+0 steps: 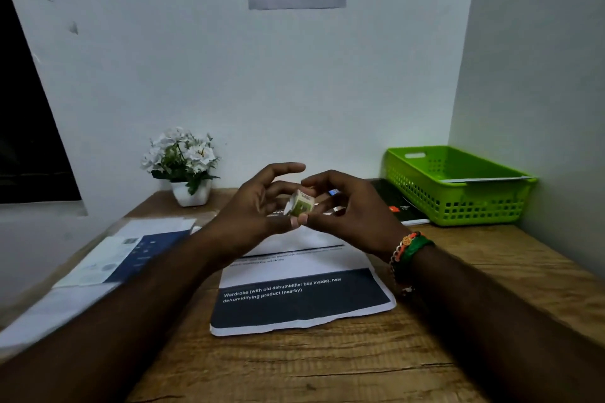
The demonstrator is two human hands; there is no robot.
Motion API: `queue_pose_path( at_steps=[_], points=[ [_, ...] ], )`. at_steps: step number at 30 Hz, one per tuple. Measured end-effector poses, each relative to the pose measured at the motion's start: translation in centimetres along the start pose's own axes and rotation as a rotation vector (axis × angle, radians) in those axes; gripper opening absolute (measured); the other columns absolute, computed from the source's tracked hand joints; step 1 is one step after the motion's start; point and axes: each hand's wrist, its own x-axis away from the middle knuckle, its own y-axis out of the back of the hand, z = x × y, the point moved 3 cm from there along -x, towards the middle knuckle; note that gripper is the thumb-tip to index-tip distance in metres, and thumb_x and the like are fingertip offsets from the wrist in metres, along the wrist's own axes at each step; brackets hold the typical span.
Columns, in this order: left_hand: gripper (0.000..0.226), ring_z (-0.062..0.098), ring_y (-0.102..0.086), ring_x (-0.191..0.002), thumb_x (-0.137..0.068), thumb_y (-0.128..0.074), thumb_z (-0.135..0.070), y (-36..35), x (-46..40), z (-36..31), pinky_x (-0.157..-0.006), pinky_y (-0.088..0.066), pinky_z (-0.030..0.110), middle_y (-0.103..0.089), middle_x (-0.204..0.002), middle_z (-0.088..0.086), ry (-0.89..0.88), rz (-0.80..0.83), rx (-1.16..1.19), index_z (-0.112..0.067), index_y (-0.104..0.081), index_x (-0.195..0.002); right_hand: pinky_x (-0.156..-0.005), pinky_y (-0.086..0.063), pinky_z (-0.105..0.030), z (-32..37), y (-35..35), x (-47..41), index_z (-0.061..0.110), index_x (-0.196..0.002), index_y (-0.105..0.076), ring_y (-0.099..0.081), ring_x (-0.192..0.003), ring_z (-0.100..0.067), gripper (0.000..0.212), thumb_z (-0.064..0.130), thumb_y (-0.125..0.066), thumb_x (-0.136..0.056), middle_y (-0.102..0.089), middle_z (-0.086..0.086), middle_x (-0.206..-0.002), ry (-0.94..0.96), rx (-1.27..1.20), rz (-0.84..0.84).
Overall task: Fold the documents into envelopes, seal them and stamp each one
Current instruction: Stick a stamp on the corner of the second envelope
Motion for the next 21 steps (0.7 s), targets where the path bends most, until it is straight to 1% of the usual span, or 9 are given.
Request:
queue_pose_path(
  at_steps=[3,6,8,11,13,15,17,19,21],
  points=[
    [0.071,0.028,-0.068,-0.116,-0.082,-0.074,0.013,-0.1,0.2,-0.1,-0.100,-0.056,0.039,-0.067,-0.125,0.010,-0.023,-0.017,0.007,-0.023,-0.052,-0.140,-0.072,-0.061,-0.034,0.2,0.0,0.0,0.024,-0.112,-0.069,-0.070,-0.080,-0.017,0.045,0.022,-0.089,-0.072,-0.072,0.002,-0.103,0.008,-0.042,0.004],
    [0.070,0.022,-0.070,-0.111,-0.081,-0.075,0.014,-0.2,0.4,-0.3,-0.092,-0.058,0.038,-0.059,-0.127,0.013,-0.050,-0.062,0.000,-0.025,-0.056,-0.136,-0.073,-0.061,-0.039,0.6,-0.2,0.1,0.021,-0.108,-0.070,-0.070,-0.082,-0.022,0.040,0.019,-0.089,-0.072,-0.073,0.000,-0.097,0.014,-0.074,0.018],
    [0.073,0.019,-0.071,-0.109,-0.078,-0.076,0.016,0.0,0.3,-0.2,-0.088,-0.059,0.037,-0.054,-0.130,0.013,-0.049,-0.104,-0.014,-0.029,-0.057,-0.132,-0.074,-0.060,-0.043,0.8,-0.4,0.1,0.019,-0.107,-0.071,-0.070,-0.082,-0.020,0.040,0.016,-0.089,-0.071,-0.073,-0.002,-0.096,0.027,-0.077,0.008],
    [0.073,0.016,-0.071,-0.106,-0.068,-0.082,0.005,0.5,0.1,0.1,-0.087,-0.058,0.036,-0.054,-0.131,0.015,-0.045,-0.153,0.010,-0.031,-0.061,-0.127,-0.076,-0.061,-0.045,1.1,-0.3,0.1,0.019,-0.105,-0.070,-0.071,-0.086,-0.016,0.041,0.009,-0.089,-0.070,-0.073,0.000,-0.098,0.038,-0.065,-0.016],
    [0.066,0.025,-0.070,-0.108,-0.063,-0.084,-0.012,0.6,0.1,0.3,-0.093,-0.058,0.043,-0.059,-0.127,0.020,-0.034,-0.157,0.104,-0.029,-0.065,-0.124,-0.077,-0.060,-0.048,1.2,-0.3,0.3,0.019,-0.104,-0.069,-0.071,-0.087,-0.017,0.043,0.005,-0.088,-0.069,-0.073,0.001,-0.098,0.045,-0.053,-0.028],
    [0.058,0.034,-0.069,-0.110,-0.067,-0.087,-0.020,0.5,0.1,0.4,-0.097,-0.057,0.051,-0.065,-0.120,0.018,-0.020,-0.154,0.142,-0.026,-0.069,-0.122,-0.078,-0.059,-0.049,1.4,-0.3,0.3,0.020,-0.105,-0.067,-0.071,-0.087,-0.017,0.046,0.003,-0.088,-0.068,-0.072,0.003,-0.100,0.057,-0.042,-0.037],
    [0.050,0.031,-0.072,-0.105,-0.074,-0.087,-0.015,0.4,0.1,0.6,-0.095,-0.058,0.050,-0.071,-0.114,0.015,-0.016,-0.166,0.111,-0.022,-0.070,-0.121,-0.078,-0.059,-0.047,1.6,-0.4,0.4,0.019,-0.107,-0.064,-0.070,-0.090,-0.017,0.050,-0.001,-0.087,-0.067,-0.070,0.004,-0.104,0.073,-0.041,-0.036],
    [0.046,0.027,-0.073,-0.102,-0.080,-0.084,-0.004,0.2,0.2,0.6,-0.089,-0.060,0.043,-0.073,-0.113,0.013,-0.021,-0.165,0.098,-0.017,-0.069,-0.121,-0.079,-0.059,-0.045,1.7,-0.5,0.4,0.020,-0.109,-0.062,-0.070,-0.093,-0.016,0.054,-0.002,-0.086,-0.066,-0.068,0.006,-0.107,0.091,-0.028,-0.030],
    [0.048,0.026,-0.074,-0.102,-0.081,-0.079,0.004,0.1,0.3,0.4,-0.085,-0.059,0.035,-0.073,-0.113,0.010,-0.030,-0.155,0.084,-0.014,-0.066,-0.123,-0.080,-0.059,-0.045,1.7,-0.5,0.4,0.024,-0.111,-0.061,-0.069,-0.094,-0.016,0.055,0.003,-0.087,-0.066,-0.067,0.006,-0.109,0.086,-0.021,-0.033]
  ],
)
